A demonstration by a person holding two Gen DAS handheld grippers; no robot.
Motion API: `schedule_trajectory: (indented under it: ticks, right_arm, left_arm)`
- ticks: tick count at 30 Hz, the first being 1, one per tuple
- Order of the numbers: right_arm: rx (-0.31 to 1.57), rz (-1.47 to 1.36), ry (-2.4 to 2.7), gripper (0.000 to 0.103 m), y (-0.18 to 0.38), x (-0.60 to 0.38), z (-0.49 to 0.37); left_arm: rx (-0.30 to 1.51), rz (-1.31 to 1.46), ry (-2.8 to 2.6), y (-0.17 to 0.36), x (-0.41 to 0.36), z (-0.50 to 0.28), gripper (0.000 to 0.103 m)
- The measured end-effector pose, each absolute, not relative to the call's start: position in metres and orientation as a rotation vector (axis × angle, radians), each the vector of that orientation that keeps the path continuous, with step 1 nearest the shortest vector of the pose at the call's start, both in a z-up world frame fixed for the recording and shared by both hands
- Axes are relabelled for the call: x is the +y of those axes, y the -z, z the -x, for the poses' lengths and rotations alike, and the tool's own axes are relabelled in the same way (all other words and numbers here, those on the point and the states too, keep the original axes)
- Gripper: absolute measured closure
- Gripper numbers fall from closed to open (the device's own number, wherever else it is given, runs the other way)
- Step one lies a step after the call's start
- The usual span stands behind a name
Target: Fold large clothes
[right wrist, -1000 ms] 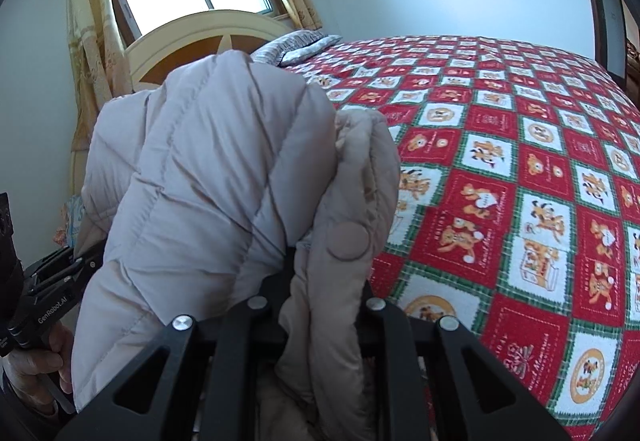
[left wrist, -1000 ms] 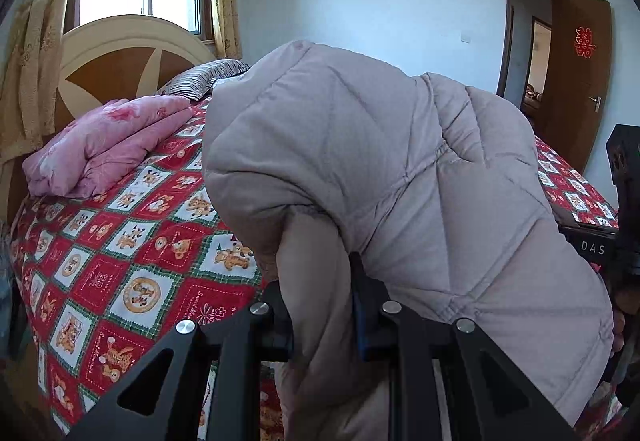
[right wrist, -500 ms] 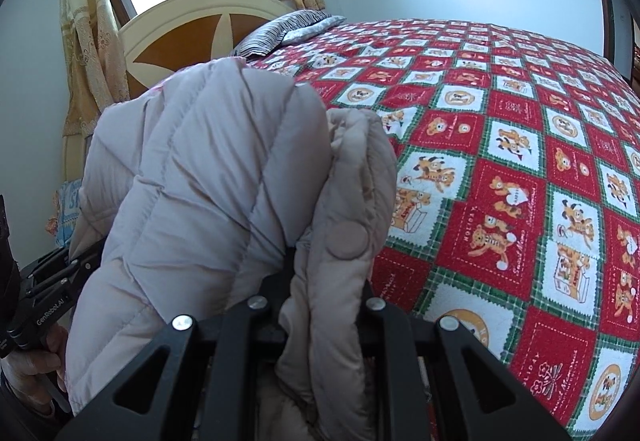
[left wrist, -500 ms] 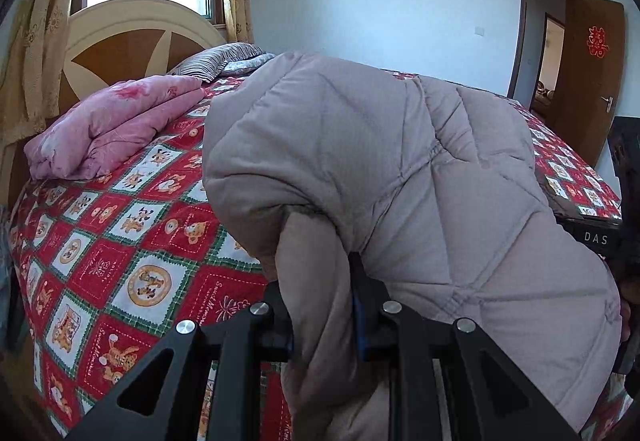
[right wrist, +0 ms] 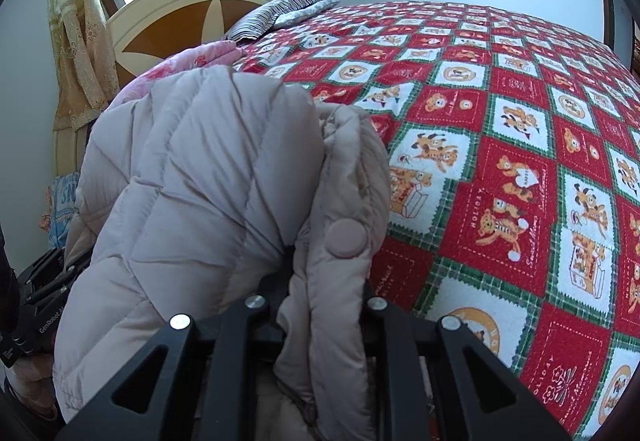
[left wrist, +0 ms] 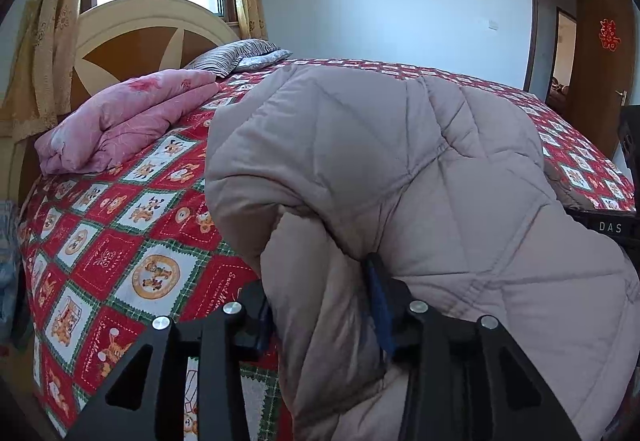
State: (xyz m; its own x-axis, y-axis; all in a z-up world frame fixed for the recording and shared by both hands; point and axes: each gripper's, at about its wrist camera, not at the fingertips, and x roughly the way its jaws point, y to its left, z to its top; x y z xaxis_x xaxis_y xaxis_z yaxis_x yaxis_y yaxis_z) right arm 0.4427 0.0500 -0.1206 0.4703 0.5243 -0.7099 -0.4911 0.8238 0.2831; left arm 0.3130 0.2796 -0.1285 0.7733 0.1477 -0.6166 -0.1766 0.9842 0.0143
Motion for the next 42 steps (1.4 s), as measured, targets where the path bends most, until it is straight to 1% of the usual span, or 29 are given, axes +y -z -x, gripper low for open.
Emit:
schedule_trajectory:
  ticks: [1, 3, 4, 6, 8, 14, 20, 22, 24, 26, 28, 29, 32, 35, 42]
  right_arm:
    - [0.886, -0.041, -0.621, 0.083, 0.122, 0.05, -0.444]
    - [0.889, -0.041, -0.617, 0.082, 0.124, 0.049, -0.444]
    - [0.893, -0.041, -0.615, 0.081, 0.125, 0.049, -0.445]
    - [0.896, -0.034, -0.611, 0.078, 0.127, 0.049, -0.446]
    - [0.894, -0.016, -0.601, 0.075, 0.128, 0.051, -0.446]
    - [0.913, -0.019, -0.573, 0.061, 0.137, 0.048, -0.451]
    - [0.919, -0.019, -0.554, 0.054, 0.141, 0.045, -0.454]
    - [0.923, -0.014, -0.544, 0.051, 0.142, 0.045, -0.455]
    - [0.929, -0.016, -0.535, 0.045, 0.143, 0.043, -0.456]
    - [0.927, -0.015, -0.52, 0.04, 0.143, 0.041, -0.457]
    - [0.915, -0.009, -0.513, 0.039, 0.139, 0.04, -0.455]
    - [0.907, -0.003, -0.509, 0.037, 0.135, 0.039, -0.453]
    - [0.868, -0.014, -0.505, 0.037, 0.119, 0.032, -0.444]
    - [0.821, -0.032, -0.499, 0.03, 0.099, 0.026, -0.429]
    - [0.704, 0.011, -0.519, 0.028, 0.052, 0.023, -0.369]
  left_arm:
    - [0.662, 0.051, -0.176, 0.129, 0.281, -0.313, 0.057]
    - [0.658, 0.055, -0.186, 0.131, 0.283, -0.313, 0.047]
    - [0.655, 0.055, -0.194, 0.132, 0.285, -0.313, 0.044]
    - [0.653, 0.059, -0.221, 0.134, 0.288, -0.313, 0.03]
    - [0.651, 0.072, -0.227, 0.136, 0.292, -0.313, 0.026]
    - [0.644, 0.093, -0.228, 0.141, 0.294, -0.315, 0.021]
    - [0.644, 0.102, -0.233, 0.144, 0.297, -0.316, 0.018]
    - [0.643, 0.1, -0.24, 0.144, 0.298, -0.316, 0.016]
    - [0.64, 0.1, -0.257, 0.145, 0.299, -0.317, 0.01]
    - [0.64, 0.109, -0.261, 0.145, 0.301, -0.317, 0.009]
    - [0.649, 0.109, -0.27, 0.141, 0.301, -0.316, 0.009]
    - [0.652, 0.096, -0.28, 0.138, 0.299, -0.315, 0.009]
    - [0.637, 0.037, -0.299, 0.123, 0.291, -0.304, 0.009]
    - [0.593, 0.038, -0.287, 0.103, 0.285, -0.285, 0.009]
    - [0.475, 0.008, -0.248, 0.05, 0.258, -0.221, 0.009]
